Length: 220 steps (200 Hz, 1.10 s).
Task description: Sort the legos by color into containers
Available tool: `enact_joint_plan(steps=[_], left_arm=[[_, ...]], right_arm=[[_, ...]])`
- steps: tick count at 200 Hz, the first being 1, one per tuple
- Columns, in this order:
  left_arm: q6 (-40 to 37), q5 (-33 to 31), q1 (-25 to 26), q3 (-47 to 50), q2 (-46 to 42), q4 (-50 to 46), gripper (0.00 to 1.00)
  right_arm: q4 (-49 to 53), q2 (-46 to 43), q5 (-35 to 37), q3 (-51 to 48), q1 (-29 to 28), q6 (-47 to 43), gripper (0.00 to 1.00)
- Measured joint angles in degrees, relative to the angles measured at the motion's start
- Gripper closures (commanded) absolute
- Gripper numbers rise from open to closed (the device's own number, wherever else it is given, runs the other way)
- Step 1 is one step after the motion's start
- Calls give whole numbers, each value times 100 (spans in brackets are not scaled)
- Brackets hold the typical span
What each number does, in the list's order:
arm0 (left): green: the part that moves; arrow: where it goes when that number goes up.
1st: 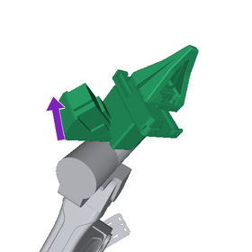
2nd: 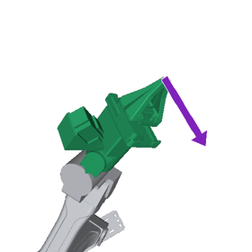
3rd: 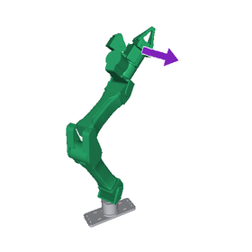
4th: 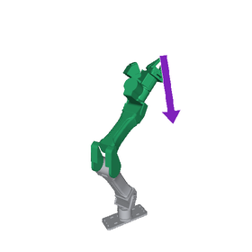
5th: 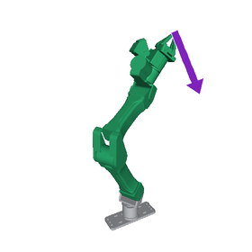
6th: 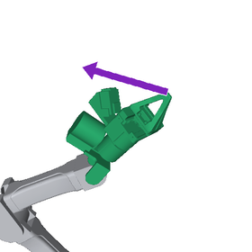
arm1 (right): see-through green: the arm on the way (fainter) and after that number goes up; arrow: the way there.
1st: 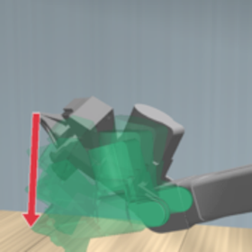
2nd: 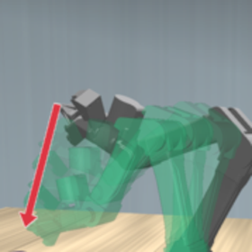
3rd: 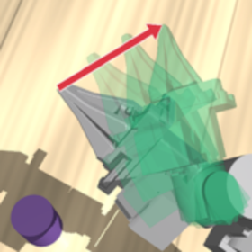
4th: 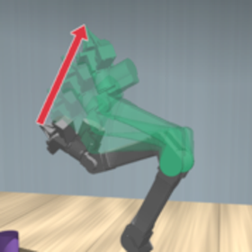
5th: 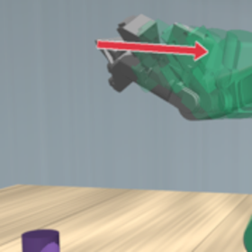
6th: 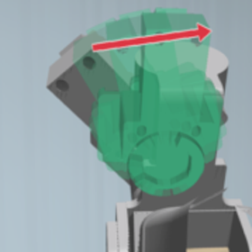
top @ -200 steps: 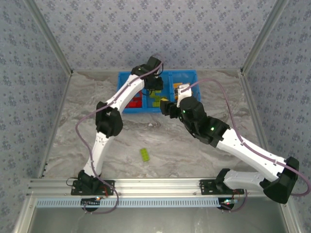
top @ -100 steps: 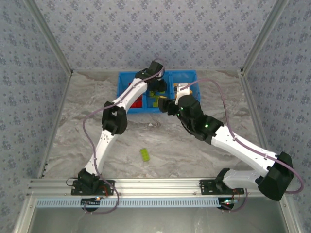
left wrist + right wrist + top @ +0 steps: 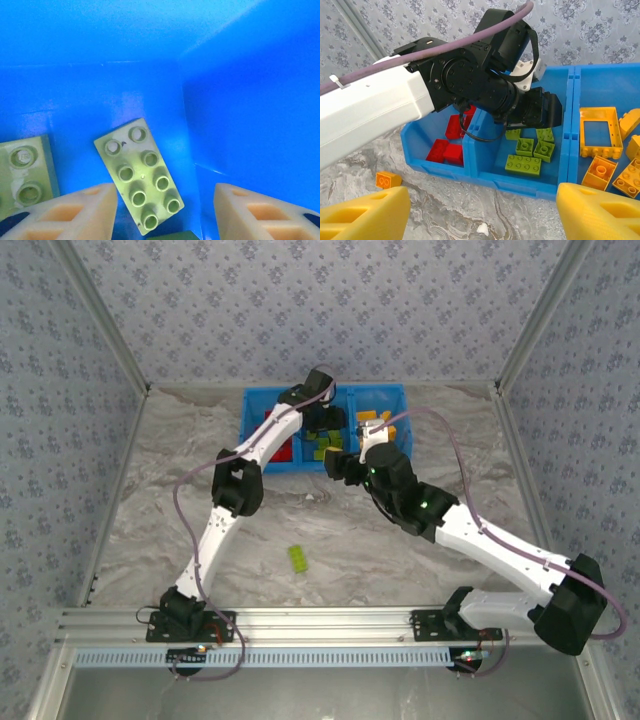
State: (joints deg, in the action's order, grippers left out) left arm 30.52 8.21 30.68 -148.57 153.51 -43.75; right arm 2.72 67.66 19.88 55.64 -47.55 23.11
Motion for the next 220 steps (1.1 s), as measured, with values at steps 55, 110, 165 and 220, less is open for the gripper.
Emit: enact_joint_plan(steps=[55, 110, 165, 220], left_arm=[[22, -173, 94, 238, -793, -203, 48], [424, -815, 341, 4098, -4894, 651, 49], [673, -1729, 861, 7337, -8894, 437, 47], [848, -2186, 1589, 8081, -11613, -979, 47]], right_arm=[[96, -192, 2, 0, 0, -39, 21], [247, -271, -39, 101, -127, -149, 21], [229, 234, -332, 608, -496, -173, 21], [203, 2166, -546, 1714, -1346, -208, 17]])
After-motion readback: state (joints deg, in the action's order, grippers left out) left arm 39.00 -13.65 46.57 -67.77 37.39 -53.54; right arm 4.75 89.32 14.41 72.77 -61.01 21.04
